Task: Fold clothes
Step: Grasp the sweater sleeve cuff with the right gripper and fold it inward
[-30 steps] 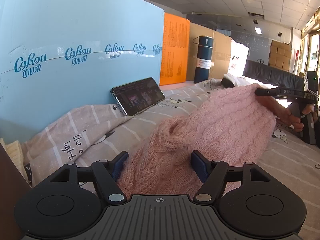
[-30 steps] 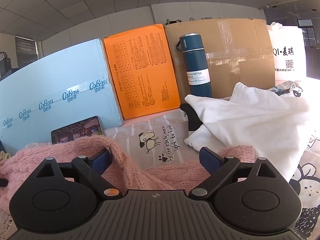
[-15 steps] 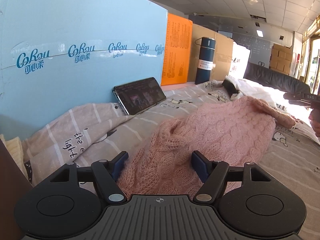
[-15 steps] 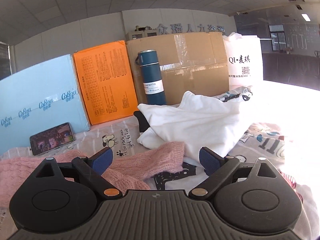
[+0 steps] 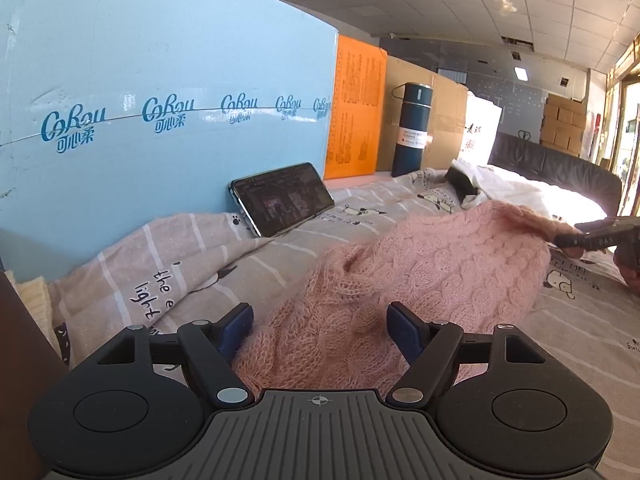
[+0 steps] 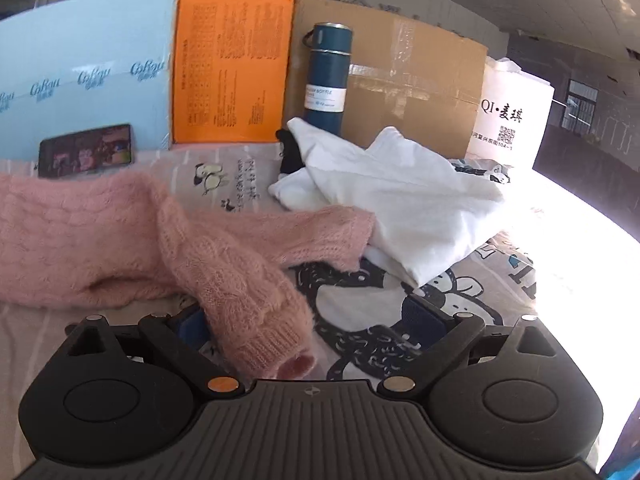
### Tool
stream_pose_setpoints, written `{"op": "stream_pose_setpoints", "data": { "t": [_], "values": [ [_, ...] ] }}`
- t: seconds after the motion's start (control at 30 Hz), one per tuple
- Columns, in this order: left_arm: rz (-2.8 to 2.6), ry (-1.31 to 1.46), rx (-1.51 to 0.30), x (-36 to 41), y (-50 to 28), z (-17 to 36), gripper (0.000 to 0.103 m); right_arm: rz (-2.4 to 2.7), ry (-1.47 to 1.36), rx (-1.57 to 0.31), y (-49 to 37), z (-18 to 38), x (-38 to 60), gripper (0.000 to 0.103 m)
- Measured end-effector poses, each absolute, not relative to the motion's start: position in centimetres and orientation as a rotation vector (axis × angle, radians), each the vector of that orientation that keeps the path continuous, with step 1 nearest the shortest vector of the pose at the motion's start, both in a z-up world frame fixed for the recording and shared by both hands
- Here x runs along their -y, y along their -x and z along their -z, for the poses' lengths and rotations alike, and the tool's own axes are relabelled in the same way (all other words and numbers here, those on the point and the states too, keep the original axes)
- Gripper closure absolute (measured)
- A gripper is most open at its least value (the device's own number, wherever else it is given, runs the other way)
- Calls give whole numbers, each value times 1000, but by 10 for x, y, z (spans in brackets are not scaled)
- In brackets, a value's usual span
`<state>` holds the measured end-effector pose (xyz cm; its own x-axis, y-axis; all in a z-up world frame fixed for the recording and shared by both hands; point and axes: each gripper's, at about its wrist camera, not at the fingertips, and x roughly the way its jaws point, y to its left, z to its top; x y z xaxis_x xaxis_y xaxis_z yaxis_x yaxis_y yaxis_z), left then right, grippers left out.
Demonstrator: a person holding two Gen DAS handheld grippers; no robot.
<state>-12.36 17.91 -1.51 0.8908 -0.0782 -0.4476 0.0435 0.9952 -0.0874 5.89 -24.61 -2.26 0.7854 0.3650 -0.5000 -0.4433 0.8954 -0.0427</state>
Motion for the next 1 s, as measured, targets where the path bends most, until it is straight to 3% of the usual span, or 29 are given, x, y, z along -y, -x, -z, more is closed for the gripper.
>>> {"op": "stream_pose_setpoints", "data": {
  "t": [0.27,0.37,0.4,0.43,0.47,0.5,0.53,0.6,0.77,0.97,1.0],
  "values": [
    [64,80,-466,-180,124,15,26,-392,-258,-521,-97,12,272,7],
    [63,77,-464,-179,124,15,25,-354,-300,-527,-102,15,264,13],
    [62,76,-463,-179,125,15,24,-326,-309,-530,-103,17,260,24],
    [61,76,-462,-179,125,15,24,-291,-313,-527,-104,18,257,46],
    [62,77,-462,-179,125,15,24,-270,-303,-530,-105,19,253,57],
    [62,78,-461,-179,125,15,24,-249,-292,-532,-106,19,250,76],
    [63,79,-461,-179,125,15,24,-226,-256,-524,-106,17,246,86],
    [63,83,-462,-180,124,15,24,-210,-189,-446,-102,6,238,94],
    [59,83,-461,-180,125,15,23,-240,-203,-337,-116,-23,229,97],
    [55,88,-466,-181,125,15,22,-180,-220,-513,-146,13,226,96],
    [54,91,-468,-182,124,15,21,-172,-234,-535,-146,19,227,93]
  ]
}}
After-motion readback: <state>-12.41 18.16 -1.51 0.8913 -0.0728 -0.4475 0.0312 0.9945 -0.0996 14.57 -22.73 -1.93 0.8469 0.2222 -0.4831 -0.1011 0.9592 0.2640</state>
